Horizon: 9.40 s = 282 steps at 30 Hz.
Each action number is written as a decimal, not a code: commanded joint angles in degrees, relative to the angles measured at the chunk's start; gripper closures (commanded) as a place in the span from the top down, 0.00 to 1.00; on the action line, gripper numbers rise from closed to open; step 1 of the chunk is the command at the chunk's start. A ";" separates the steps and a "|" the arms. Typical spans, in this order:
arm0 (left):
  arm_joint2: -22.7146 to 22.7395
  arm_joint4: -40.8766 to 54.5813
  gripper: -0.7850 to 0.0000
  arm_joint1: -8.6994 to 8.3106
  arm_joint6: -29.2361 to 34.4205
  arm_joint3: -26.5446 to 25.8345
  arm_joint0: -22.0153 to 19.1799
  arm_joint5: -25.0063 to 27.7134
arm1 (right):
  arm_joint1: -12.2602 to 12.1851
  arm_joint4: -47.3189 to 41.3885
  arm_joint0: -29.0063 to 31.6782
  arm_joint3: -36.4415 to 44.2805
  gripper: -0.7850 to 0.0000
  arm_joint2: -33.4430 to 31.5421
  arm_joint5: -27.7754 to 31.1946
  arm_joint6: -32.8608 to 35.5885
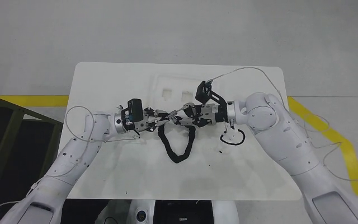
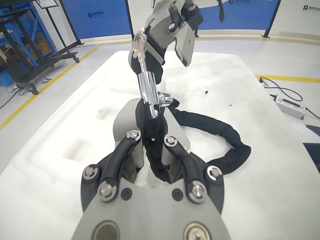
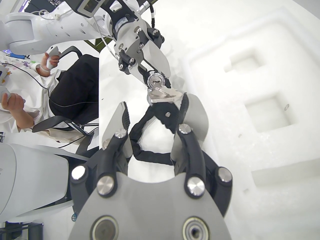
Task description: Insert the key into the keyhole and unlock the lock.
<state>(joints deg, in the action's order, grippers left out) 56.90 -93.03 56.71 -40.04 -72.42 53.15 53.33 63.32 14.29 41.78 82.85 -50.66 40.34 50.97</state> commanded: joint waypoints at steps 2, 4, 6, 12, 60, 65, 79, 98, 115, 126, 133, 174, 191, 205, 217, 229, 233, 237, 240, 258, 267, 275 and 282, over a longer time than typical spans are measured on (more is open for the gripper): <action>0.45 -0.68 0.00 -0.23 -0.08 -0.87 0.43 -0.70 | -0.30 -0.51 0.32 0.65 0.50 -0.74 0.29 0.48; 0.67 -1.09 0.00 -0.35 -0.34 -1.36 0.68 -1.11 | -0.53 -0.66 0.63 0.74 0.50 -1.34 -0.03 0.73; 0.83 -1.44 0.00 -0.46 -0.60 -1.60 0.88 -1.35 | -0.72 -0.86 1.01 0.71 0.49 -1.88 -0.61 0.70; 1.06 -2.25 0.00 -0.71 -1.32 -2.05 1.24 -1.51 | -1.38 0.80 2.90 1.82 0.46 -4.88 -1.29 -3.48; -0.21 -4.02 0.00 -1.29 -3.02 -1.83 1.28 -2.48 | -2.56 5.10 5.14 5.98 0.00 -6.77 -2.90 -5.53; 0.52 -3.60 0.00 -1.53 -3.25 -1.31 1.62 -2.84 | -3.26 4.22 6.29 7.97 0.00 -8.33 -3.05 -2.78; 0.44 -3.42 0.00 -1.70 -2.31 -2.22 2.08 -2.73 | -2.76 4.82 4.94 7.89 0.00 -5.41 -3.19 -2.74; 0.44 -3.22 0.00 -1.85 -0.94 -2.55 2.11 -2.79 | -3.20 6.07 5.51 9.36 0.00 -6.23 -4.21 -2.84; -0.10 -3.17 0.00 -1.80 -0.97 -3.27 1.60 -2.57 | -2.66 5.38 3.84 7.73 0.00 -3.80 -4.02 -2.64; -0.56 -3.11 0.00 -1.73 -1.26 -3.24 1.23 -2.48 | -2.30 5.04 2.92 6.74 0.00 -2.49 -3.85 -2.67; -0.28 -3.01 0.00 -1.84 -1.89 -2.35 1.44 -2.85 | -2.37 5.36 2.72 6.58 0.00 -2.97 -4.02 -2.99; -1.33 0.57 0.00 -1.64 -6.49 -1.26 0.63 1.08 | -2.31 15.04 3.08 9.36 0.00 -1.02 1.44 -9.03; -0.39 -1.13 0.00 -2.10 -6.32 -2.68 0.99 -0.32 | -1.25 -3.18 0.26 4.86 0.00 1.60 -6.50 -1.09; 1.97 -2.55 0.00 -2.98 -3.10 -6.22 1.77 -1.09 | -0.20 -12.26 -1.35 1.61 0.96 3.24 -11.26 3.35; 4.69 -1.78 0.00 -3.80 -1.19 -7.94 2.95 -1.04 | -0.42 -11.15 -0.70 -0.44 1.00 1.11 -9.91 1.93; 10.93 -2.82 0.00 -5.45 9.86 -7.85 6.84 -4.00 | -1.42 -8.43 1.56 0.83 1.00 -2.40 -9.33 0.94; 13.05 -1.68 0.00 -5.81 12.03 -7.16 8.18 -5.66 | -1.64 -7.84 2.30 1.18 1.00 -3.21 -10.09 0.59; 14.52 -1.45 0.00 -6.01 16.38 -6.89 8.56 -7.34 | -1.79 -7.04 2.79 1.48 1.00 -3.78 -10.71 0.24; 14.20 -1.02 0.00 -5.87 19.04 -7.13 8.05 -7.32 | -1.86 -6.76 3.09 1.52 1.00 -4.10 -10.83 0.01; 6.04 1.38 1.00 -3.10 17.88 1.38 -2.52 -4.25 | -3.19 0.45 5.41 -0.77 1.00 -10.25 -4.10 -7.21; 5.08 -1.27 1.00 -2.69 8.10 8.87 -12.86 1.60 | -4.65 9.90 3.05 -5.15 1.00 -17.42 -2.58 -11.84; 2.58 -3.16 1.00 -1.79 2.45 17.35 -22.58 4.68 | -5.92 21.40 0.99 -5.94 1.00 -22.87 -7.00 -16.18; 0.37 -4.55 1.00 -1.36 -2.19 24.57 -27.40 4.68 | -6.37 28.89 0.65 -5.27 1.00 -24.76 -11.90 -20.33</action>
<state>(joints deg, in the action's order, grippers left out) 57.39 -97.37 55.36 -41.64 -48.57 26.14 58.00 56.98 42.85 42.41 77.58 -75.26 28.61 31.03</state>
